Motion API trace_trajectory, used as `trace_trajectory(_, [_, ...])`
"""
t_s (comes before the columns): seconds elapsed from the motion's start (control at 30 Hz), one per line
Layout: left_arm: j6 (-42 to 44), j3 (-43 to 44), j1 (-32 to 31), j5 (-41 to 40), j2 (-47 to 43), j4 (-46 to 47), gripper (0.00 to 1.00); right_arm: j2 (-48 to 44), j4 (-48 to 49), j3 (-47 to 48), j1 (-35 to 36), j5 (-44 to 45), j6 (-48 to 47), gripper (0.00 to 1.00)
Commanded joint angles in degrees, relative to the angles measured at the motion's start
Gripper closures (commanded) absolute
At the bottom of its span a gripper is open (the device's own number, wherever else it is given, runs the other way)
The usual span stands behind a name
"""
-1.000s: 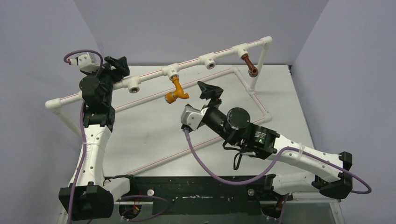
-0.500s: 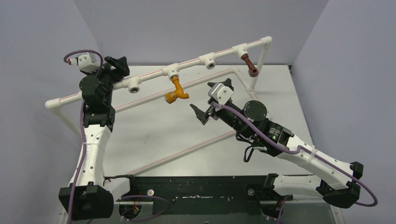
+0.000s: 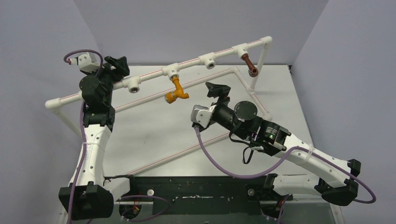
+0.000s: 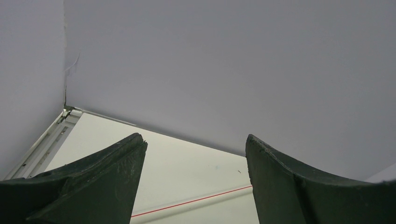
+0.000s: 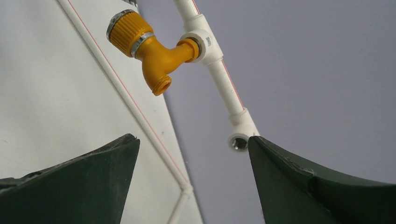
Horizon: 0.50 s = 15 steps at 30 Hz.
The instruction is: Install the water faucets
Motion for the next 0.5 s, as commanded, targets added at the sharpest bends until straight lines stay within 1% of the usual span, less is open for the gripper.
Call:
trace_trajectory(0.0, [1.11,-7.18,-0.23,4.07,6.64,-25.02,0.25,3.70,1.64,3.33,2.31,5.88,-19.94,0.10])
trace_trajectory(0.1, [1.11,-7.16,-0.24,4.10,6.59,-25.00,0.25,6.16,2.93,4.06,3.69,8.01,-26.93,0.10])
trace_trajectory(0.27, [1.11,-7.21,-0.17,4.32,6.48,-25.00,0.25,9.51,7.19,3.70,5.45,10.48,-35.99,0.10])
trace_trajectory(0.47, [1.02,-7.16,-0.15,4.56,6.29,-25.01,0.25,13.01,12.94,3.34,6.75,12.33,-42.57,0.10])
